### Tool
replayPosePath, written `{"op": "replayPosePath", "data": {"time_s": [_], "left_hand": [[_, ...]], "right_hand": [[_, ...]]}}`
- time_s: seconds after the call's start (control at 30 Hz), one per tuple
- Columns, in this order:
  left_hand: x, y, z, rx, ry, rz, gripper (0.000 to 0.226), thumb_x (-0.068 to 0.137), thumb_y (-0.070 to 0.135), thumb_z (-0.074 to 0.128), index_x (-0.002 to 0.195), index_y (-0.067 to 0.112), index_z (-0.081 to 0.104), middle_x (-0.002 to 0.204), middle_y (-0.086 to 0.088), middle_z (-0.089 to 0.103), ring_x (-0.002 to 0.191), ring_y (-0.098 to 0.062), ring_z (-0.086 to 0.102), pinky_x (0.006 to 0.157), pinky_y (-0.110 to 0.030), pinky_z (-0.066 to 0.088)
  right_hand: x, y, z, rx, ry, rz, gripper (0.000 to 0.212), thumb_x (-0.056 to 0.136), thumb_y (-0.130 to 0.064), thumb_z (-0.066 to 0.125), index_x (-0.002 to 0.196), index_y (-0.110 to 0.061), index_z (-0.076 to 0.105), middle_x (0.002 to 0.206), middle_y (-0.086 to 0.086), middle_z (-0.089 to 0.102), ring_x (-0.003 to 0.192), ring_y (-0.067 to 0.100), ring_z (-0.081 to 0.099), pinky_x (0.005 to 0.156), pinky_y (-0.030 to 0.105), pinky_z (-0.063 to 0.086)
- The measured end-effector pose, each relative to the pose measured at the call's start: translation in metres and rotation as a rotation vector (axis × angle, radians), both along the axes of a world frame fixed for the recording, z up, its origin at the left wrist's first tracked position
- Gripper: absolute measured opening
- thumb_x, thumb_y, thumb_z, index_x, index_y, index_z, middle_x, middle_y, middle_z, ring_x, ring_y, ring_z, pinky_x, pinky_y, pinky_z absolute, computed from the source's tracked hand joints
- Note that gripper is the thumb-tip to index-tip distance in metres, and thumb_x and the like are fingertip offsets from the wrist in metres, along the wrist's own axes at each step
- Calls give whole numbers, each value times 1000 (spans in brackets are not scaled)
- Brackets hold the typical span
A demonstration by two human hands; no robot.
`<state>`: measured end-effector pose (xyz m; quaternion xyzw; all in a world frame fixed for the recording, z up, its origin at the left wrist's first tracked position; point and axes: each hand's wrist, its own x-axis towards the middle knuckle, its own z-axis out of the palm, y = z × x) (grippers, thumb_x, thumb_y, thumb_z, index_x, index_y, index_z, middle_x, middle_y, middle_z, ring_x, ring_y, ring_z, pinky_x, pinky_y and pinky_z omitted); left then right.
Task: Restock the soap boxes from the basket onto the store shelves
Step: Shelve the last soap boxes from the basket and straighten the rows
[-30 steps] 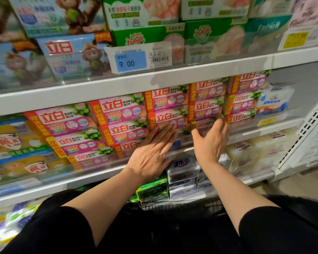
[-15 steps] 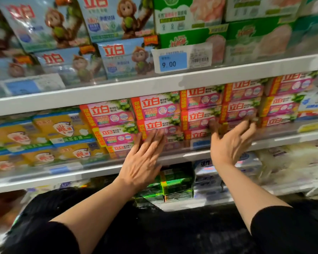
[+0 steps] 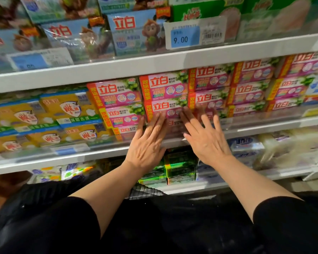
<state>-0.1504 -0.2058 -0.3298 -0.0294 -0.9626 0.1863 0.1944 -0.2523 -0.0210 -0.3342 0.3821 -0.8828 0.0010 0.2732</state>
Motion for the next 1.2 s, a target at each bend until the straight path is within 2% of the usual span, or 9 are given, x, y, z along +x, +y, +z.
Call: {"op": "replayPosePath", "data": {"time_s": [0.13, 0.3, 0.4, 0.47, 0.67, 0.8, 0.9, 1.07, 1.2], "left_hand": [[15, 18, -26, 29, -92, -113, 90, 83, 32, 62, 154, 8, 14, 162, -9, 6, 150, -24, 5, 120, -51, -2], [25, 62, -74, 60, -364, -232, 77, 76, 25, 60, 147, 6, 38, 157, -11, 27, 147, -23, 15, 119, -48, 10], [21, 86, -88, 189, -498, -180, 81, 88, 21, 48, 155, 10, 4, 161, -5, -10, 149, -24, -10, 118, -39, -13], [16, 97, -96, 330, -498, -90, 85, 91, 20, 46, 152, 12, -12, 158, -4, -23, 148, -22, -18, 120, -34, -12], [1, 122, -112, 642, -446, 56, 95, 95, 31, 54, 150, 6, -19, 160, -7, -19, 149, -18, -14, 120, -26, -4], [-6, 135, -119, 838, -336, 94, 96, 93, 25, 59, 152, 10, -16, 162, -2, -14, 149, -15, -6, 113, -18, -2], [-10, 142, -123, 839, -280, 88, 99, 90, 23, 64, 152, 10, -13, 163, -4, -5, 149, -19, 6, 114, -20, 7], [-18, 142, -127, 812, -173, 112, 100, 86, 25, 70, 155, 10, 0, 158, -8, 25, 142, -25, 29, 112, -36, 28], [-25, 139, -129, 761, -202, 188, 95, 89, 32, 65, 155, 13, 0, 160, -4, 19, 147, -25, 14, 113, -46, 20]], "right_hand": [[11, 43, -34, -204, -54, -96, 54, 95, -34, 38, 142, -7, 40, 146, 12, 44, 135, 29, 31, 115, 51, 18], [34, 93, -72, -454, -305, -549, 52, 80, -23, 69, 123, -1, 50, 123, 19, 52, 113, 37, 46, 98, 50, 39], [41, 115, -85, -521, -486, -738, 61, 78, -31, 73, 123, 0, 48, 122, 21, 51, 114, 38, 45, 99, 46, 36], [44, 127, -94, -594, -600, -820, 70, 78, -37, 75, 128, 1, 43, 128, 21, 47, 120, 36, 41, 100, 43, 34], [35, 144, -118, -737, -765, -737, 93, 77, -41, 76, 145, -3, 26, 143, 18, 36, 131, 35, 35, 106, 41, 32], [16, 141, -116, -738, -727, -589, 96, 82, -39, 72, 152, -13, 12, 157, 12, 19, 143, 30, 21, 112, 39, 26], [5, 131, -117, -654, -692, -484, 97, 87, -38, 67, 153, -21, -1, 161, 4, -4, 147, 25, 9, 115, 39, 23], [-5, 120, -126, -775, -687, -486, 92, 92, -31, 62, 153, -24, -7, 161, 1, -8, 148, 22, 6, 112, 34, 25], [-12, 119, -134, -720, -662, -477, 89, 94, -31, 58, 152, -24, -9, 161, 2, -12, 148, 26, 6, 114, 36, 20]]}}
